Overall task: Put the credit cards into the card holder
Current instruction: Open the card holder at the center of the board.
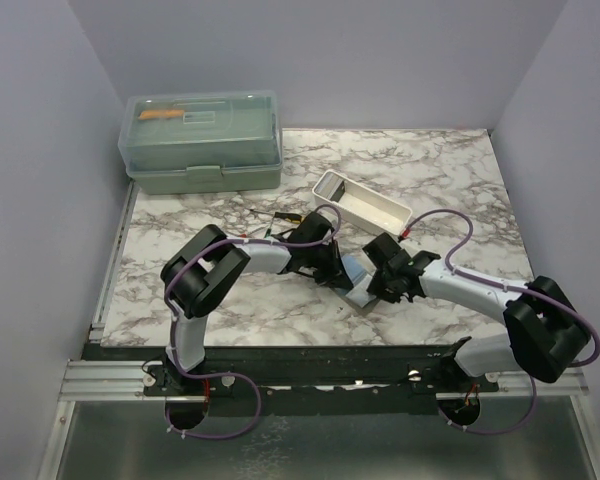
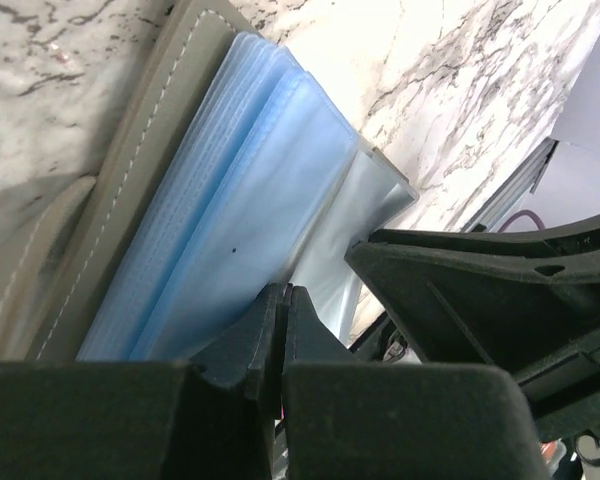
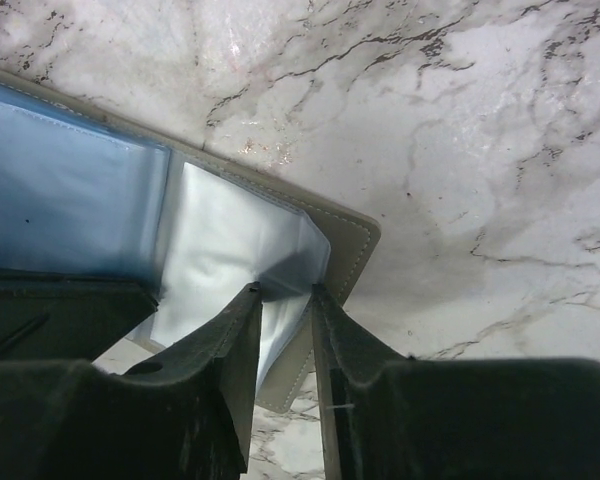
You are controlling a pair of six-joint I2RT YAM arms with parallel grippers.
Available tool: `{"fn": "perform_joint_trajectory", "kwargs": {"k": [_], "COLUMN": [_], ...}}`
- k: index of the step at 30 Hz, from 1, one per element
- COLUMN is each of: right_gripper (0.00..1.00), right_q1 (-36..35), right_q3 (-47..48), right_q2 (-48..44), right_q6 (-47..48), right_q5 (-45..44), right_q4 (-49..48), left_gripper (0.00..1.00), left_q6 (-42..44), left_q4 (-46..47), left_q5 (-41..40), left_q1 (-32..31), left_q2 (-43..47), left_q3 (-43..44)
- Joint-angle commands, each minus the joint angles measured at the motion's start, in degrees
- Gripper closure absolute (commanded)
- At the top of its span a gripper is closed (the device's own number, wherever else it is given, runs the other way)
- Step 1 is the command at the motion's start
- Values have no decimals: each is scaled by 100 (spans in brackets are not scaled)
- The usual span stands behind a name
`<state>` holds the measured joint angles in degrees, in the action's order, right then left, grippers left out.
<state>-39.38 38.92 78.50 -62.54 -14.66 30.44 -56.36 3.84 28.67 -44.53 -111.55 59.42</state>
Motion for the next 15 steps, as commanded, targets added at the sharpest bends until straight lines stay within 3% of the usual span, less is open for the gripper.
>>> {"fn": "perform_joint_trajectory", "kwargs": {"k": [1, 6, 10, 15], "right_gripper": [71, 74, 74, 69], "right_q1": [-24, -26, -18, -11], "right_q3": [-356, -260, 86, 405], "right_q2": [150, 215, 459, 673], "right_q6": [155, 556, 651, 942], "right_q5": [-84, -441, -819, -1134], "right_q4": [660, 361, 578, 541], "left_gripper": [100, 80, 70, 74], "left_q6": [436, 724, 848, 828], "left_q4": [-574, -905, -1019, -1017], "left_q5": [-102, -90, -98, -53], "left_q1": [131, 269, 424, 452], "left_q2": [427, 933, 971, 425], "left_q3": [77, 249, 348, 564]}}
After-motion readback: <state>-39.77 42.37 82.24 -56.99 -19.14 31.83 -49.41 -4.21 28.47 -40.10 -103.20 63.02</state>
